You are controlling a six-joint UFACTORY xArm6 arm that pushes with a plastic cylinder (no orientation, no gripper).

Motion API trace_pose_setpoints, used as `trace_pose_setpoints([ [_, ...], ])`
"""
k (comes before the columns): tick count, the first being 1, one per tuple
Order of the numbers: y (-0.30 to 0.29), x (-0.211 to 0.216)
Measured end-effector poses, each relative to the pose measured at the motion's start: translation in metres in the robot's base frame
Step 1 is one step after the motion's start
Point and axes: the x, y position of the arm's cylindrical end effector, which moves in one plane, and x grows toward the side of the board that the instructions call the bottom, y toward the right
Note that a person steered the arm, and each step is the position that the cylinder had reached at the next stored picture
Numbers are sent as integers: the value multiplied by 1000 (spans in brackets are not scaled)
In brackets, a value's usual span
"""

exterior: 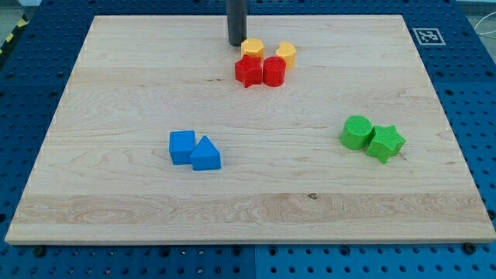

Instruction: Push yellow hexagon closer to yellow heart

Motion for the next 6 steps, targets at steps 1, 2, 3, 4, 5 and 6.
trace_pose_setpoints([
  [1,6,3],
  [2,-14,9],
  [3,-37,19],
  [4,-33,27],
  [5,-11,33],
  [6,16,33],
])
